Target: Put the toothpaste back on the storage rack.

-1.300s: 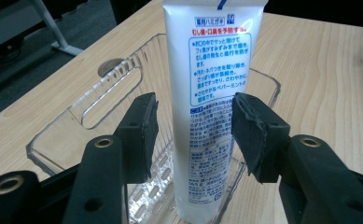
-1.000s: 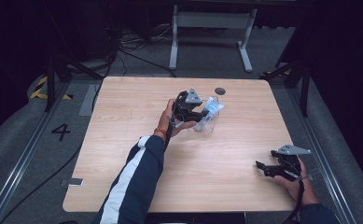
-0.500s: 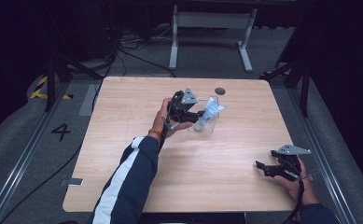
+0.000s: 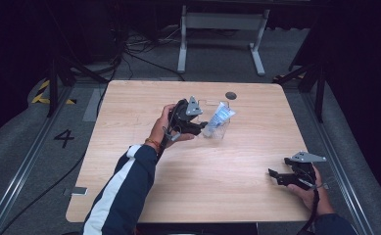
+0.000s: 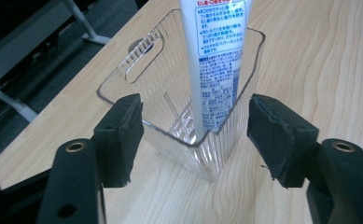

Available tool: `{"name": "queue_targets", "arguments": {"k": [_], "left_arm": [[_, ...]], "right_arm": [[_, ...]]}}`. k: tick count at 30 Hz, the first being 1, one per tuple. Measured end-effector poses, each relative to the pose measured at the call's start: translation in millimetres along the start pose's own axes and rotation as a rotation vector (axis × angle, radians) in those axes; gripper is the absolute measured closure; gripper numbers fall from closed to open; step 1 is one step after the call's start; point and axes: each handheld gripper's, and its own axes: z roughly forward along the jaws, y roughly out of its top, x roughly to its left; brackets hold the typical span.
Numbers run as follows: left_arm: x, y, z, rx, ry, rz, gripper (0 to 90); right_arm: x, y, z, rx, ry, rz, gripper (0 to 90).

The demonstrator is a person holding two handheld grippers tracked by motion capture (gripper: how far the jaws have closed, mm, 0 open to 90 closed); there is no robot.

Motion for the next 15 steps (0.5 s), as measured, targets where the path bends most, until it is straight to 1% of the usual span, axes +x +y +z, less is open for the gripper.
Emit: {"name": "queue_targets", "arguments": {"k": [2,4,5,8,11,13,15], "left_arm": [[-2.6,-1.2,-5.1,0.004,-0.002,0.013,33.7],[-4.5,-2.0,-9.0,0.018,0.004,0.029,32.5],[-5.3,-2.5,-11.5,0.024,0.004,0.045,31.8],[-7.4,-4.0,-15.2,0.033,0.004,0.046,30.0],[-10.3,-8.7,-21.4,0.051,0.007,0.061,28.7],[-11.4,-11.9,-24.5,0.07,0.017,0.072,27.7],[-11.7,-14.2,-26.2,0.071,0.015,0.075,27.7]], "right_arm": [[0.0,0.0,0.0,0.0,0.0,0.0,15.3],[0.0,0.0,0.0,0.0,0.0,0.0,15.3],[0.0,0.0,0.0,0.0,0.0,0.0,15.4],[0.0,0.0,0.0,0.0,0.0,0.0,15.3],[0.0,0.0,0.0,0.0,0.0,0.0,15.3],[0.0,0.0,0.0,0.0,0.0,0.0,15.3],[0.0,0.0,0.0,0.0,0.0,0.0,15.3]]}}
